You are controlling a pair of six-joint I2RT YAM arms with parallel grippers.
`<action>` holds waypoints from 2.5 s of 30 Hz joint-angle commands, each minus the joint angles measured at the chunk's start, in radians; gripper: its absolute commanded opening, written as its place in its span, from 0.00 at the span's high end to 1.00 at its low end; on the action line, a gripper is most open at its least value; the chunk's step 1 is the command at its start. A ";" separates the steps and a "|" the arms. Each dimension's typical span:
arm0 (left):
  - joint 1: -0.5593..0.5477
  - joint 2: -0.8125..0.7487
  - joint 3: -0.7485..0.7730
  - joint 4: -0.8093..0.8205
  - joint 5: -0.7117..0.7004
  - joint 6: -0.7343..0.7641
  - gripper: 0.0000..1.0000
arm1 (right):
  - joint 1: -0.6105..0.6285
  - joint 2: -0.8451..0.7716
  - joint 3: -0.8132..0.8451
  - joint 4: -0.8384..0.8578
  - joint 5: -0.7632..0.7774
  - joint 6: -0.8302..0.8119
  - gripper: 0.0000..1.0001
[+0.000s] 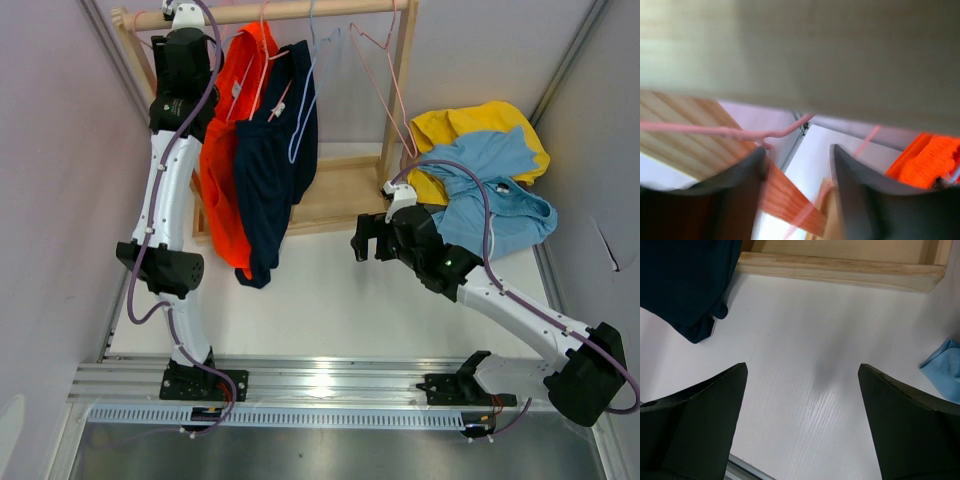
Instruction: Remove the shorts from the hanger
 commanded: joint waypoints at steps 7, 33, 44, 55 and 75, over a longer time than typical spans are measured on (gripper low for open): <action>-0.076 -0.194 -0.151 -0.107 -0.082 -0.005 0.01 | 0.008 -0.041 -0.002 0.061 0.022 0.013 0.00; -0.250 -0.656 -0.408 -0.097 0.498 -0.257 0.20 | 0.096 -0.097 -0.084 0.075 0.097 0.058 0.00; -0.250 -0.421 -0.269 -0.056 0.589 -0.301 0.30 | 0.098 -0.161 -0.150 0.062 0.146 0.058 0.01; -0.250 -0.367 -0.295 -0.033 0.572 -0.302 0.22 | 0.100 -0.147 -0.186 0.082 0.163 0.050 0.01; -0.250 -0.199 -0.225 -0.011 0.431 -0.252 0.64 | 0.092 -0.129 -0.204 0.084 0.181 0.035 0.01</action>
